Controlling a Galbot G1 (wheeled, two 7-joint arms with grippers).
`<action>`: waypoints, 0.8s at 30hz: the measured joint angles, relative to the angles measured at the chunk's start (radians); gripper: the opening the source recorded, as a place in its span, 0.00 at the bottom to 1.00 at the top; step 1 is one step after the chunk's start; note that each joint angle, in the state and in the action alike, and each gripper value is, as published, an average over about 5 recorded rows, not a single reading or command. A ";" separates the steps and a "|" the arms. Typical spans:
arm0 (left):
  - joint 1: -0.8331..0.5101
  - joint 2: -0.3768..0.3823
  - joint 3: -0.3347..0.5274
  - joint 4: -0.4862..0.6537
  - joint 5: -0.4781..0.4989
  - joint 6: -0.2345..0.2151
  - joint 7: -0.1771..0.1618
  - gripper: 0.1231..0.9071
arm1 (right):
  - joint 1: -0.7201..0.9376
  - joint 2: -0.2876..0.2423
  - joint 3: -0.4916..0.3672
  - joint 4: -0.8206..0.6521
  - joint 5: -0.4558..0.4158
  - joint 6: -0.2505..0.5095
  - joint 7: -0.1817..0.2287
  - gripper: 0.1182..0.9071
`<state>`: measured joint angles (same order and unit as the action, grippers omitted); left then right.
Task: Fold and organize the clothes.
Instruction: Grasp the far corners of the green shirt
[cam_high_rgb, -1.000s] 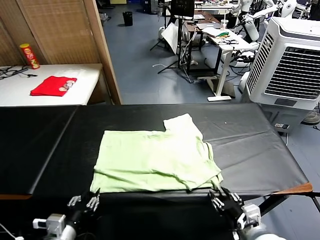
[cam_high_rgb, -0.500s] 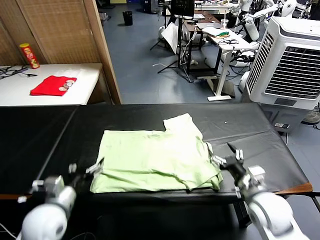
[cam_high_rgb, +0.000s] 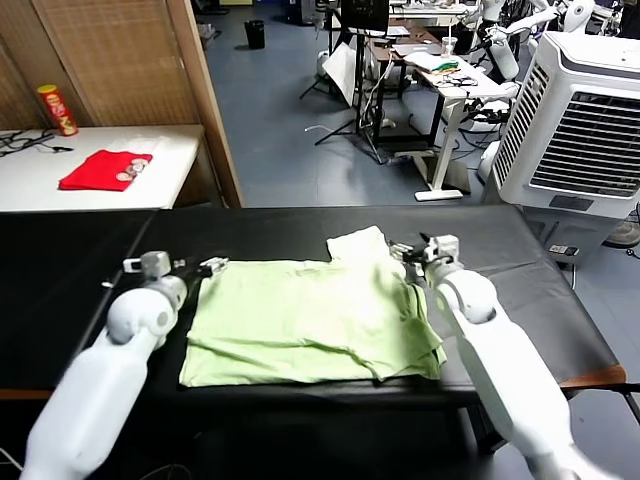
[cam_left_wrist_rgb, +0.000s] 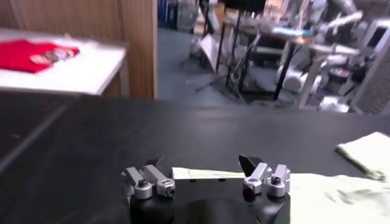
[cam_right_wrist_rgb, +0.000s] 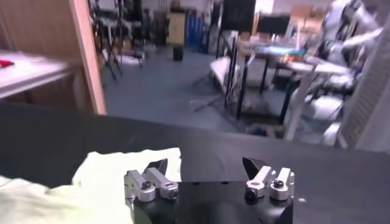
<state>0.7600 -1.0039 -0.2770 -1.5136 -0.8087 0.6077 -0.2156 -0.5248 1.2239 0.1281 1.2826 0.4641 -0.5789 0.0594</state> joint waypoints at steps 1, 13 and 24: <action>-0.008 0.000 0.006 0.017 -0.001 0.003 0.001 0.86 | 0.017 0.008 -0.007 -0.028 -0.001 -0.002 -0.006 0.86; -0.053 -0.024 0.040 0.119 0.009 -0.003 0.041 0.86 | 0.114 0.104 -0.021 -0.245 -0.046 0.004 -0.051 0.82; -0.049 -0.029 0.040 0.144 0.026 -0.027 0.085 0.28 | 0.112 0.145 0.006 -0.300 -0.090 0.054 -0.076 0.26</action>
<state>0.7110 -1.0331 -0.2373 -1.3699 -0.7827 0.5803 -0.1303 -0.4132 1.3685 0.1345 0.9830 0.3744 -0.5252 -0.0165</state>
